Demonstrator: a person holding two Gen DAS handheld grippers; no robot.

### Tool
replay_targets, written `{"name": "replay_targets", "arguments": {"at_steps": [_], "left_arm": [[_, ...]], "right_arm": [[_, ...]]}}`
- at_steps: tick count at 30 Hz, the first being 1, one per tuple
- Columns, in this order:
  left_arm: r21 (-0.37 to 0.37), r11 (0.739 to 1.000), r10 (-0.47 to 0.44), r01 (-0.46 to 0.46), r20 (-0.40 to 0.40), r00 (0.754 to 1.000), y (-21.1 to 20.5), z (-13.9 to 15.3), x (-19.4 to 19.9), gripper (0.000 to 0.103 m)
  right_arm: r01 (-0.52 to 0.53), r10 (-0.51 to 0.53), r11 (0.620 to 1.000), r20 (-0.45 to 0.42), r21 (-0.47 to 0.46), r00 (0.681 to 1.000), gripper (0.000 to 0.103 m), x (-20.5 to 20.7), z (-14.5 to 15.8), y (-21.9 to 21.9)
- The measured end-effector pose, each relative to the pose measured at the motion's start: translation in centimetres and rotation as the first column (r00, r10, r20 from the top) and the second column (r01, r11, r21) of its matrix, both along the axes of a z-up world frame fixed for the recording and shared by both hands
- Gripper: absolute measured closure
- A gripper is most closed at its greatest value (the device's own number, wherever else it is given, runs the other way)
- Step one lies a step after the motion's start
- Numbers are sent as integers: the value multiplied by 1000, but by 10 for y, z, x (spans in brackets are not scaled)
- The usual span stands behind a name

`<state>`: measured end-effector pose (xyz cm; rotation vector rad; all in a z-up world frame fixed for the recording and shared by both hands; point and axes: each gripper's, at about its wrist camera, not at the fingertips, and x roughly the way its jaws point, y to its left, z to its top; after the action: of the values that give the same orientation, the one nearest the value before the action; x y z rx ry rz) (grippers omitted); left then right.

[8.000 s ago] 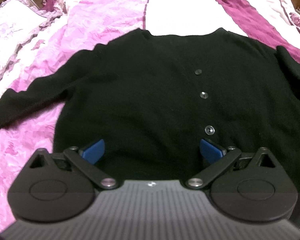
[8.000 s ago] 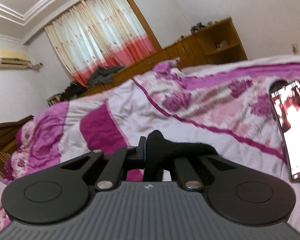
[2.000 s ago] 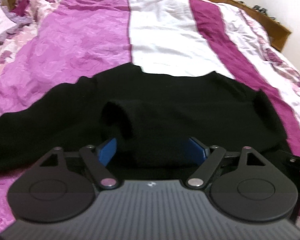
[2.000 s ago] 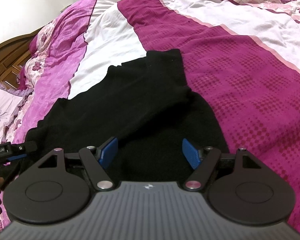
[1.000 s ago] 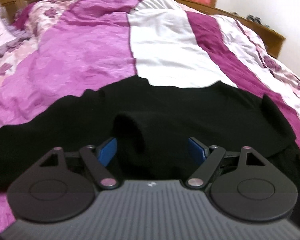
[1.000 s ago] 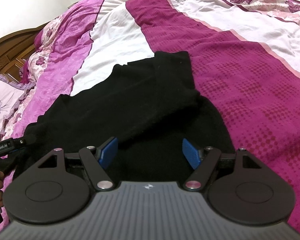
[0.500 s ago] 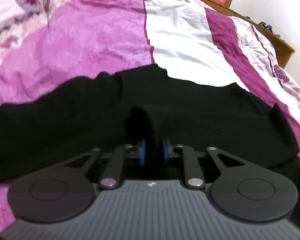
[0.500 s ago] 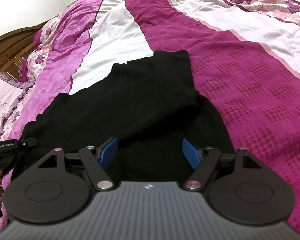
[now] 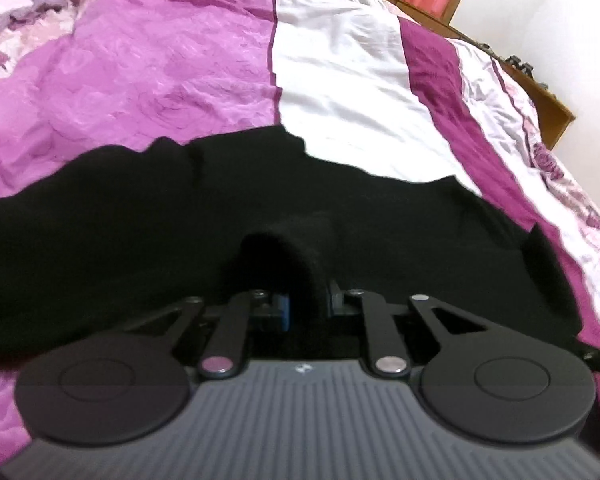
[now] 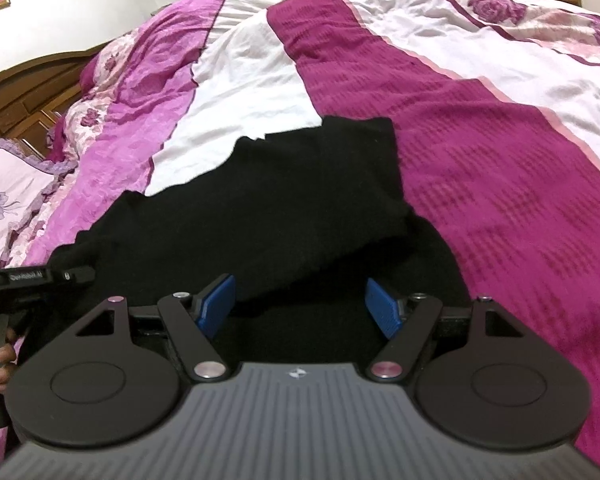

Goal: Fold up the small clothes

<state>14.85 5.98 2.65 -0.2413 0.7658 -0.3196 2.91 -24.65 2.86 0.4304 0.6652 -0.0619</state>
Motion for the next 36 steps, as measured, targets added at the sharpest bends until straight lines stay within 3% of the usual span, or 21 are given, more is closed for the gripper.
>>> {"name": "replay_targets", "arguments": {"at_steps": [4,8,11,14,19,23,27,31,36], "left_arm": [[15,1000,0,-1,72,997,-2,23,-2,86],[84,995,39,-48,104,994,-1,33,-1,86],[129,989,60,-67,62,996,-1,21,5,86],[156,985,71,-69,-9,997,-3,-1,10,86],[186,981,52,-55,17,998,-5,-2,7,86],[140,989,48,-48,6,999,2,-2,9,84],[57,996,62,-61,-7,998,10,-3,9,79],[0,998,69,-69,-16,997,14,-5,14,72],[-1,996,86,-86,-2,996,14,-3,21,66]], "right_arm": [[-4,6,999,33,-42,999,25,17,-2,0],[104,-96,987,74,-120,993,26,22,0,-4],[131,-122,987,90,-92,988,26,15,0,-11],[133,-127,982,56,-132,990,25,12,-4,-9],[62,-61,992,15,-107,998,25,1,4,-15],[31,-28,999,92,-34,995,25,-5,26,-29],[75,-78,997,121,30,990,25,23,31,-56],[127,-133,988,72,84,989,30,64,15,-86],[152,-159,979,42,134,986,44,95,-4,-105]]}}
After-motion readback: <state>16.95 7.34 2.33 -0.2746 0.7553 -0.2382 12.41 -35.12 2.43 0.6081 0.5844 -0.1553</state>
